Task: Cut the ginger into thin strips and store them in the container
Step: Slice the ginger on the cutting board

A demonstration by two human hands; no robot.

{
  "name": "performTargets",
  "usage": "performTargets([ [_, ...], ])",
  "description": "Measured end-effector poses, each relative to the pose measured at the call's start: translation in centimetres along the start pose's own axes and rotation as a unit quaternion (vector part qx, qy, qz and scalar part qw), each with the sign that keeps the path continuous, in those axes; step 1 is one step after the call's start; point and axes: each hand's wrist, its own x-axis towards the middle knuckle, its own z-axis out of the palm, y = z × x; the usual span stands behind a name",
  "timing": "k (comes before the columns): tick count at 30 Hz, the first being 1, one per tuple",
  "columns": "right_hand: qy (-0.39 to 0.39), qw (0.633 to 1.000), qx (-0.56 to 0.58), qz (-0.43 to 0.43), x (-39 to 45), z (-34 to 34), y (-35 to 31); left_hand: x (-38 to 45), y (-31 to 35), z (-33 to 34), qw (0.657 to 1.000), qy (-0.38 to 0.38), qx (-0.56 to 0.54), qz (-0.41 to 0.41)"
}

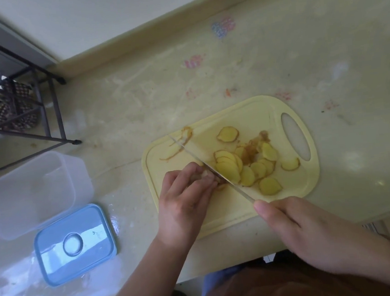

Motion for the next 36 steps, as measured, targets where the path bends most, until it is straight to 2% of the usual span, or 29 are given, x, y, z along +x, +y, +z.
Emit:
performTargets([
  [3,-0.006,0.999,-0.005,0.031,-0.7,-0.2,0.7,0.0,0.1,0.1,1.000,-0.003,0.000,0.000],
  [8,-0.035,0.999,0.018,-0.017,0.8,-0.2,0.3,-0.1,0.2,0.2,1.000,0.008,-0.003,-0.001],
  [13,-0.028,0.999,-0.002,0.039,-0.7,-0.6,1.2,-0.2,0.2,0.3,1.000,0.010,-0.009,-0.008],
  [19,-0.020,0.999,-0.007,-0.050,2.7,0.6,0.0,-0.3,0.1,0.6,1.000,0.014,-0.007,-0.009],
  [27,0.012,0.996,-0.027,-0.078,4.4,1.9,-1.5,-0.5,0.5,0.6,1.000,0.022,0.004,0.001],
  [36,-0.010,0.999,0.033,-0.025,1.5,-0.3,0.5,-0.6,1.1,0.3,1.000,0.017,0.017,-0.011],
])
